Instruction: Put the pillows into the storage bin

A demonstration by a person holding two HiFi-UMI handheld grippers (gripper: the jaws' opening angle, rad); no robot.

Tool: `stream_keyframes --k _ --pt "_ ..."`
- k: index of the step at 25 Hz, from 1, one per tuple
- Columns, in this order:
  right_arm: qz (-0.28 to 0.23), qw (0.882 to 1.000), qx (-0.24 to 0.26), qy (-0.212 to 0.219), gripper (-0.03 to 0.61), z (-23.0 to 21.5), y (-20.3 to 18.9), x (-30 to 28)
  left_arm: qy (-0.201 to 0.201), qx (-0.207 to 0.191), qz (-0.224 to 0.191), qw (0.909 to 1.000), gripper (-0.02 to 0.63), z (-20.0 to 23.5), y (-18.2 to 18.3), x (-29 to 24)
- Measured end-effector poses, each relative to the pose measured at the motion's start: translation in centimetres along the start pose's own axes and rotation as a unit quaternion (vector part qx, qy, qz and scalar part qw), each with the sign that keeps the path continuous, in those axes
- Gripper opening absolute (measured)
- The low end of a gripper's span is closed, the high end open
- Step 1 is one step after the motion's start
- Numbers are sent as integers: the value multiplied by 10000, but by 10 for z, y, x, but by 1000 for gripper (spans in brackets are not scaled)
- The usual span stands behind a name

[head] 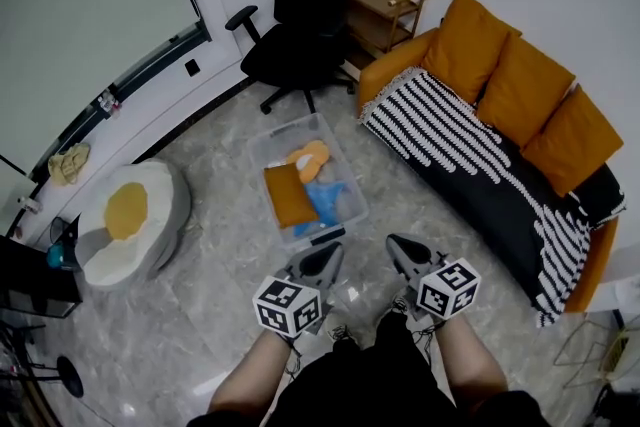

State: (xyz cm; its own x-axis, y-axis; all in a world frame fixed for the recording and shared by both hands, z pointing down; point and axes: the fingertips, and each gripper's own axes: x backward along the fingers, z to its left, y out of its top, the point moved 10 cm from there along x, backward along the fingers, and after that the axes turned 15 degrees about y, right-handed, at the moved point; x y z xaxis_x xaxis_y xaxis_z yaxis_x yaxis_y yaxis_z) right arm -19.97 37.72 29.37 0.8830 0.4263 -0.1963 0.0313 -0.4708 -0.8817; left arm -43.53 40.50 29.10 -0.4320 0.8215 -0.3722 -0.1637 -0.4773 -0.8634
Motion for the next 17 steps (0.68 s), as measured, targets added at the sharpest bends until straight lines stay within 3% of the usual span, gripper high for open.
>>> stream_keyframes --k 17 --pt "-151 9999 -10 10 3 12 -6 13 -20 -90 -29 10000 5 -14 -5 12"
